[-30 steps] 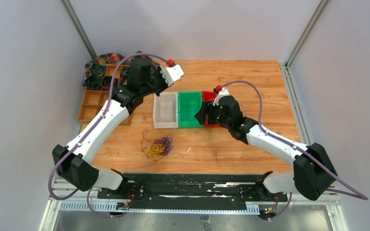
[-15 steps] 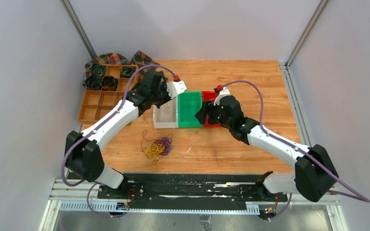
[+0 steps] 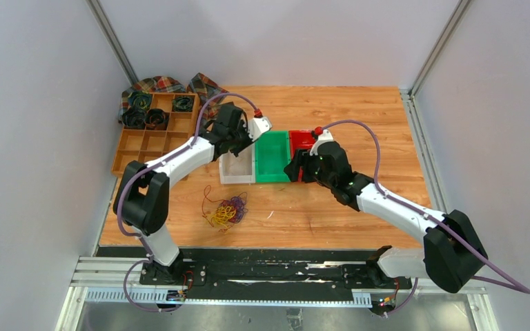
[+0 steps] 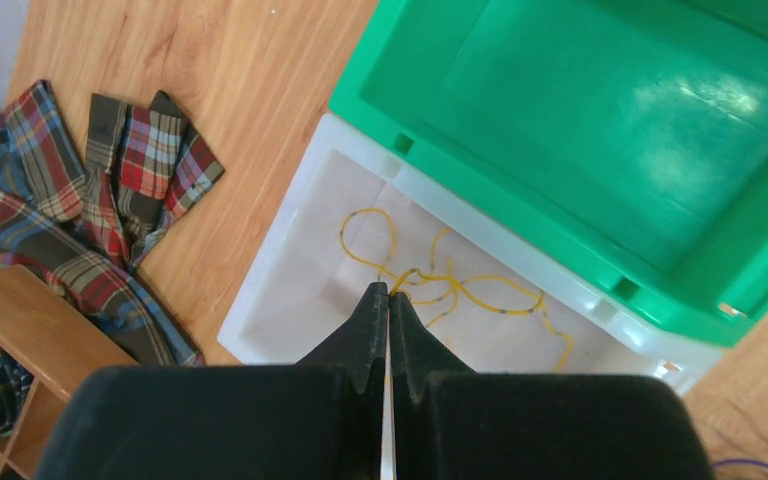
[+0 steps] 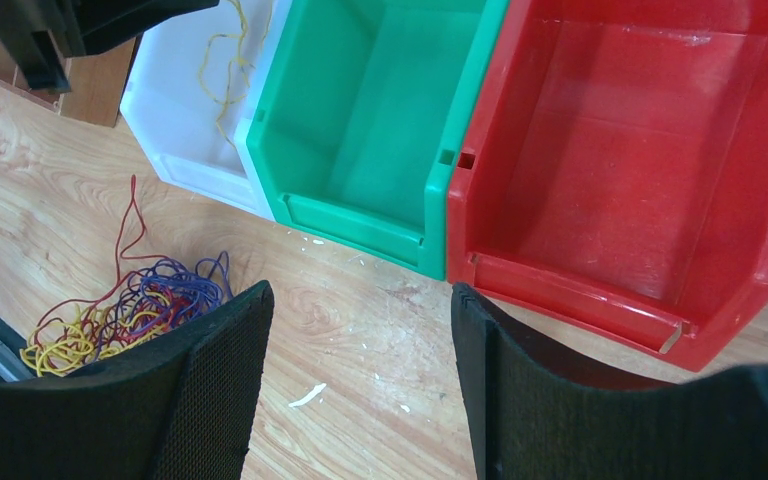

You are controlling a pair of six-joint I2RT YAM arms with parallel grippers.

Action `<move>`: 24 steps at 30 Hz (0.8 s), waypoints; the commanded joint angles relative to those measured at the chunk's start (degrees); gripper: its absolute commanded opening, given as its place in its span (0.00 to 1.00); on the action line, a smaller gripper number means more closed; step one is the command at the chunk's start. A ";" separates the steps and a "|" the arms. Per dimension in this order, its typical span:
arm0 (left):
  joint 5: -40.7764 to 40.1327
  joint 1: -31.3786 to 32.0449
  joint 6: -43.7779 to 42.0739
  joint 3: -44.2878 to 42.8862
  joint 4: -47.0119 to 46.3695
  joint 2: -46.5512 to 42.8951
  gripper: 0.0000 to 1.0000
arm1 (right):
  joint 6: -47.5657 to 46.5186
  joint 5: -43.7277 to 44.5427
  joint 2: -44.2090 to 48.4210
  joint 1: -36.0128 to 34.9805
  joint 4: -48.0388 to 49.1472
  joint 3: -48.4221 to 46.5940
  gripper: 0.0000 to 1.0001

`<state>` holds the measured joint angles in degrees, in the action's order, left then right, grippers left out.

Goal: Untangle the cables
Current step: Place the cable in the bin.

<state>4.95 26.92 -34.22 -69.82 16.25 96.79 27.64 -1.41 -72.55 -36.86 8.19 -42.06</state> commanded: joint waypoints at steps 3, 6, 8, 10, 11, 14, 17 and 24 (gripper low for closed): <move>1.07 -3.06 1.04 -0.85 -6.86 2.74 0.00 | 0.93 0.67 0.13 1.44 0.67 0.85 0.65; 0.83 -4.58 -1.42 1.89 -7.48 3.50 0.00 | 0.94 0.37 -0.38 1.45 0.84 0.60 0.65; 0.46 -4.59 -4.12 3.21 -6.92 3.89 0.00 | 0.93 0.36 -0.34 1.45 0.95 0.54 0.65; 0.92 -4.56 -5.50 2.70 -4.46 4.65 0.00 | 0.93 0.36 -0.11 1.44 0.91 0.35 0.65; 0.91 -4.59 -5.20 1.79 -3.20 5.10 0.03 | 0.93 0.28 0.01 1.44 0.81 0.22 0.65; 1.32 -4.57 -5.27 -2.33 1.49 6.30 0.14 | 0.69 0.18 0.47 1.44 0.27 -0.34 0.65; 1.88 -4.56 -5.30 -6.16 5.44 6.29 0.27 | 0.47 0.35 1.03 1.44 -0.30 -0.69 0.65; 6.27 -4.56 -8.68 -14.08 17.95 3.65 1.00 | -0.03 0.47 3.49 1.45 -1.52 -0.73 0.65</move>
<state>7.40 22.31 -40.60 -79.46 24.64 103.42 28.03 -1.43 -71.50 -36.84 7.79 -41.82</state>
